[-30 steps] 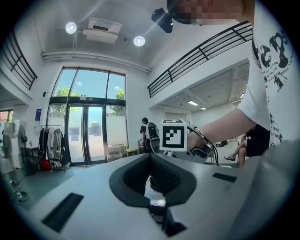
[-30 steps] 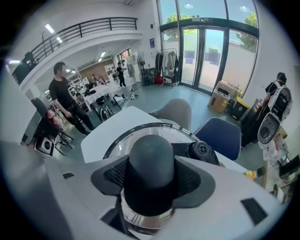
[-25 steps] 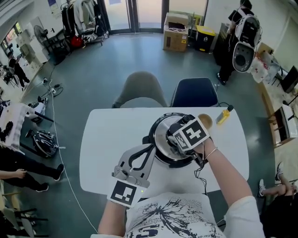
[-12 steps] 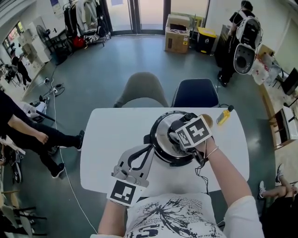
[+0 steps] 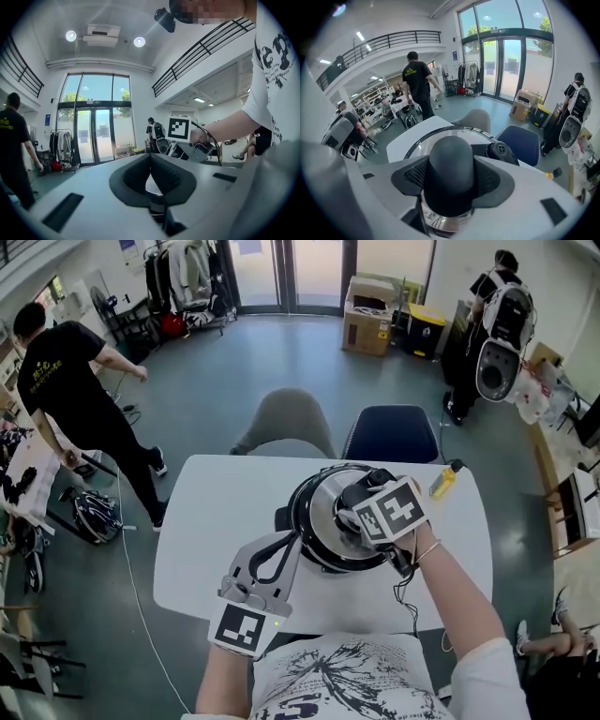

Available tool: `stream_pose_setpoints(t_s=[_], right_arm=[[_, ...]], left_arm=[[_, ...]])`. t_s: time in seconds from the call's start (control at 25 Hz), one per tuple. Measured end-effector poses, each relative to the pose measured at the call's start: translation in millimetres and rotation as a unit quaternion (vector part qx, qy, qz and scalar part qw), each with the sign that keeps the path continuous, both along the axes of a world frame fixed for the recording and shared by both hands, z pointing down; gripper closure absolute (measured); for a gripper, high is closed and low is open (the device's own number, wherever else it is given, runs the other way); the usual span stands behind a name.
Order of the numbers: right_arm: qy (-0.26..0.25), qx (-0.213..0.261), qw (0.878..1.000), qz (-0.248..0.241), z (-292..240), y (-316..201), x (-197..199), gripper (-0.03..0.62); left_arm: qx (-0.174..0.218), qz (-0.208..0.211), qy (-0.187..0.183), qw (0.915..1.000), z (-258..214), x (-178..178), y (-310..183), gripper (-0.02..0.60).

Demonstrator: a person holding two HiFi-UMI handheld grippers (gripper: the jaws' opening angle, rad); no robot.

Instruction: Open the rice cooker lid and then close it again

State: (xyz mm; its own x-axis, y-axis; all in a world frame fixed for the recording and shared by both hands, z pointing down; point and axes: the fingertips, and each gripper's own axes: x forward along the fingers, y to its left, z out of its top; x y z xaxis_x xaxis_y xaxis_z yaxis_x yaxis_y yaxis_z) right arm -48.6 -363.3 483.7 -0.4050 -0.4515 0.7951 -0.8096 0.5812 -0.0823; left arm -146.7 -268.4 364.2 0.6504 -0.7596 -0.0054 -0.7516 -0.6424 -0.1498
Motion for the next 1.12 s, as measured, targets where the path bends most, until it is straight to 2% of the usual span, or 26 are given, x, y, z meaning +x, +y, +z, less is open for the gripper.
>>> stream_pose_setpoints(t_s=[0.48, 0.64, 0.96, 1.12], right_arm=[[0.014, 0.005, 0.997, -0.080, -6, 93, 141, 0.301], [0.011, 0.012, 0.994, -0.109, -2, 136, 157, 0.301], [-0.002, -0.018, 0.992, -0.126, 16, 203, 200, 0.301], [0.010, -0.017, 0.990, -0.137, 26, 223, 207, 0.301]], left_arm=[[-0.011, -0.064, 0.011, 0.9978, -2, 148, 85, 0.568], [-0.025, -0.080, 0.017, 0.9963, 10, 171, 121, 0.568], [-0.035, -0.097, 0.011, 0.9946, 26, 216, 185, 0.568], [-0.041, -0.109, 0.009, 0.9931, 33, 219, 207, 0.568]])
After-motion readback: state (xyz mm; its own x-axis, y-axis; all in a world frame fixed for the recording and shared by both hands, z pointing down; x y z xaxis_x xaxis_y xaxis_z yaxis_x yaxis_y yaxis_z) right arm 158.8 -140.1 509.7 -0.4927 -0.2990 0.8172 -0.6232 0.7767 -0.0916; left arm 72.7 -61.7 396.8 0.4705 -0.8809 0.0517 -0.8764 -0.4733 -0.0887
